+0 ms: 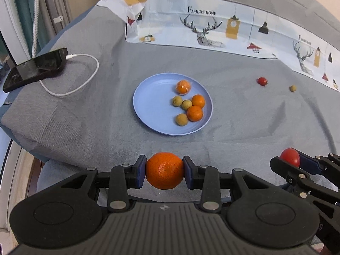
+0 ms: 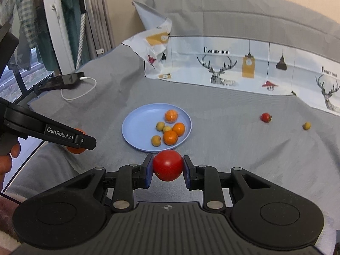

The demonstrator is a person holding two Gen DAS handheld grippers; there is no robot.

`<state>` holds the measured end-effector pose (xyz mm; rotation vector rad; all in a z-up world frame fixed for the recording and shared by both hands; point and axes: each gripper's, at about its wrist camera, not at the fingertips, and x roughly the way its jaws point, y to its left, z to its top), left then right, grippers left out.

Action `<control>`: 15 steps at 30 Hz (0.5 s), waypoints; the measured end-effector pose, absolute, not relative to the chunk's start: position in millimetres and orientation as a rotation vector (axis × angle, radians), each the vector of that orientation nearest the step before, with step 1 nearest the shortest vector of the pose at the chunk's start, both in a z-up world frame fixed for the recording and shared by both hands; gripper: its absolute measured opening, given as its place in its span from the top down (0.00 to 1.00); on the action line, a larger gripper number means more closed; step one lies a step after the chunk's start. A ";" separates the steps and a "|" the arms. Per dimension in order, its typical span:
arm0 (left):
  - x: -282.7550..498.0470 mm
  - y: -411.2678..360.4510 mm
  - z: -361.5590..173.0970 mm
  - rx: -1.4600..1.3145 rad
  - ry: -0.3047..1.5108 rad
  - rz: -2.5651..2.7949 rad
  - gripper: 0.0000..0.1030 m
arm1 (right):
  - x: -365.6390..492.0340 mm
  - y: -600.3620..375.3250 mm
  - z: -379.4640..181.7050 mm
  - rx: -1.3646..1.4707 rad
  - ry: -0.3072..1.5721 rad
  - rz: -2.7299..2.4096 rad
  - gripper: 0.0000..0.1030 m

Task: Organize fruits
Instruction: 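Carry the orange and the red tomato over the blue plate with both tools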

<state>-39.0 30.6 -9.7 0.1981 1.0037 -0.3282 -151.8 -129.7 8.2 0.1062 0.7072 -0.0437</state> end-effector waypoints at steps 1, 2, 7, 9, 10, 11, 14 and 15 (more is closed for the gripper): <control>-34.8 29.3 -11.8 0.200 1.011 -0.326 0.61 | -147.4 -131.0 6.2 0.111 0.715 -0.045 0.71; -31.1 27.7 -13.7 0.201 1.016 -0.322 0.61 | -143.9 -133.1 4.6 0.116 0.722 -0.044 0.71; -9.3 19.4 -23.5 0.212 1.045 -0.309 0.61 | -122.9 -139.0 -5.8 0.136 0.750 -0.038 0.71; 1.2 15.6 -27.7 0.217 1.055 -0.304 0.61 | -111.4 -141.2 -9.6 0.141 0.757 -0.035 0.71; 7.2 13.8 -29.8 0.220 1.059 -0.301 0.61 | -106.5 -142.8 -11.1 0.143 0.760 -0.034 0.71; 12.8 11.9 -31.9 0.223 1.062 -0.297 0.61 | -99.9 -144.1 -12.9 0.145 0.763 -0.032 0.71; 36.0 4.3 -37.7 0.236 1.059 -0.284 0.61 | -76.3 -149.3 -19.7 0.150 0.771 -0.024 0.71; 43.8 2.0 -39.4 0.239 1.058 -0.280 0.61 | -66.2 -151.1 -22.8 0.153 0.776 -0.022 0.71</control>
